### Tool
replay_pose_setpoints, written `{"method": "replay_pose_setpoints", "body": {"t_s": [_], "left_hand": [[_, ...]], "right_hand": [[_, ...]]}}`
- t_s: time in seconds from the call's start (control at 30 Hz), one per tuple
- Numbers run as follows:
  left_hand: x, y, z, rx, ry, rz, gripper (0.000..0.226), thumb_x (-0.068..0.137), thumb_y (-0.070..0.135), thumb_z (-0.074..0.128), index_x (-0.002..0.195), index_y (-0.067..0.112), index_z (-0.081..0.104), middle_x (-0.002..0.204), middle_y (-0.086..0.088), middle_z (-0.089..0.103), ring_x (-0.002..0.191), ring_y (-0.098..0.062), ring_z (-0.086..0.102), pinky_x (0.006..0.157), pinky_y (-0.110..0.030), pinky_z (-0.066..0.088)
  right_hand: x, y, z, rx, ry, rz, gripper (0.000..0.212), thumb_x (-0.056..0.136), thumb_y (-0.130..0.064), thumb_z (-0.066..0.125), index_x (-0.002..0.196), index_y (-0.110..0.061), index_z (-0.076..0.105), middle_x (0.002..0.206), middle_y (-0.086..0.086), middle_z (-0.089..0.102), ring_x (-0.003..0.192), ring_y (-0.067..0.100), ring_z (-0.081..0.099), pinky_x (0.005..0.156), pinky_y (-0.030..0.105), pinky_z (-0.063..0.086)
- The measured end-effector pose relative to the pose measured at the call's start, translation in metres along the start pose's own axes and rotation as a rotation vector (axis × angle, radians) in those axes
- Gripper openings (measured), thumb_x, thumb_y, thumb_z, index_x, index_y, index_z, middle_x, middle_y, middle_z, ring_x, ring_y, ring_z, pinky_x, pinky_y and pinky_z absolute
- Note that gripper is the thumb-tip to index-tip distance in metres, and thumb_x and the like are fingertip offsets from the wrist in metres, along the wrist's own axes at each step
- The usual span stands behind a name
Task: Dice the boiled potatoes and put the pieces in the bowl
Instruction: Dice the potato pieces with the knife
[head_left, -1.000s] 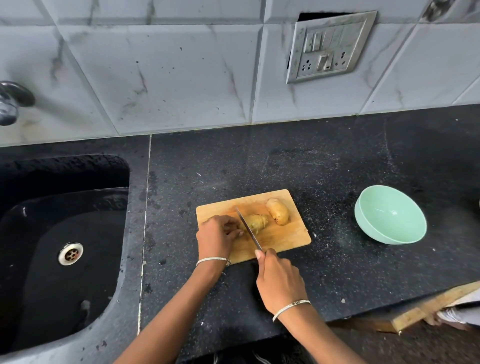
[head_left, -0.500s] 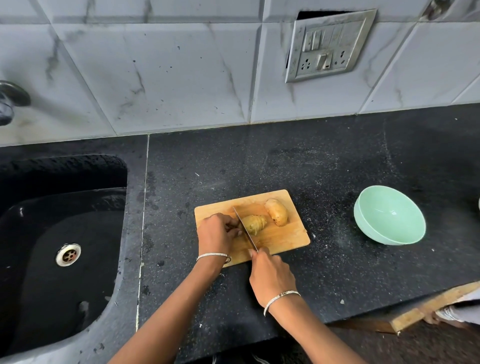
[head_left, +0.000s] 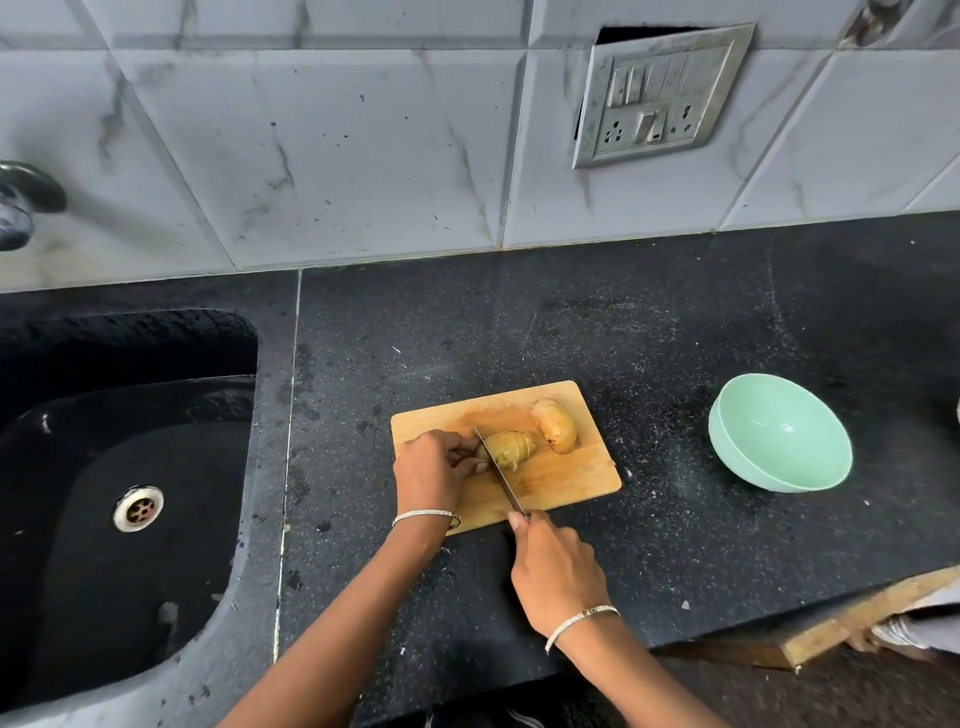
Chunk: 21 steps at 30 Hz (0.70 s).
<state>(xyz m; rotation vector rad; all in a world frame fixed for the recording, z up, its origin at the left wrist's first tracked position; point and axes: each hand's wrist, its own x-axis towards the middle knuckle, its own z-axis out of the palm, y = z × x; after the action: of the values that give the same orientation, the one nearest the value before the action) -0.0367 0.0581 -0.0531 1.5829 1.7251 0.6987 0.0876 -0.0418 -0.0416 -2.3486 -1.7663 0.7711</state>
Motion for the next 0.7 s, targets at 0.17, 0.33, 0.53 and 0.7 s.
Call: {"method": "replay_pose_setpoints", "body": {"t_s": [0.17,0.33,0.53,0.7], "left_hand": [[-0.002,0.001,-0.002,0.037,-0.008,-0.008,0.014,0.073,0.016,0.082,0.086,0.020,0.077,0.075,0.008,0.073,0.061,0.012,0.052,0.061,0.003,0.034],[-0.002,0.001,-0.001,0.118,0.012,0.002,0.009,0.076,0.020,0.080,0.084,0.023,0.077,0.079,0.007,0.074,0.078,-0.009,0.067,0.075,-0.021,0.048],[0.001,0.001,0.000,0.127,0.005,-0.014,0.011,0.076,0.019,0.080,0.085,0.023,0.078,0.083,0.006,0.074,0.080,-0.011,0.068,0.078,-0.023,0.049],[0.003,0.001,0.001,0.126,0.009,-0.038,0.010,0.075,0.016,0.079,0.084,0.022,0.078,0.083,0.005,0.075,0.080,-0.013,0.067,0.076,-0.023,0.049]], "right_hand": [[-0.004,-0.002,-0.003,-0.004,0.078,-0.047,0.045,0.103,-0.048,0.016,0.109,-0.019,0.050,0.097,0.009,0.065,0.095,0.035,0.064,0.066,0.039,0.042],[0.001,-0.006,0.001,-0.054,0.074,-0.060,0.043,0.104,-0.047,0.018,0.108,-0.017,0.048,0.100,0.009,0.065,0.096,0.035,0.064,0.065,0.038,0.040],[0.005,-0.009,0.005,-0.110,0.069,-0.051,0.042,0.104,-0.045,0.021,0.112,-0.015,0.048,0.103,0.010,0.066,0.098,0.036,0.065,0.066,0.039,0.044],[0.014,-0.013,0.005,-0.082,0.039,-0.035,0.041,0.105,-0.045,0.024,0.111,-0.013,0.051,0.106,0.010,0.067,0.101,0.036,0.064,0.065,0.036,0.040]]}}
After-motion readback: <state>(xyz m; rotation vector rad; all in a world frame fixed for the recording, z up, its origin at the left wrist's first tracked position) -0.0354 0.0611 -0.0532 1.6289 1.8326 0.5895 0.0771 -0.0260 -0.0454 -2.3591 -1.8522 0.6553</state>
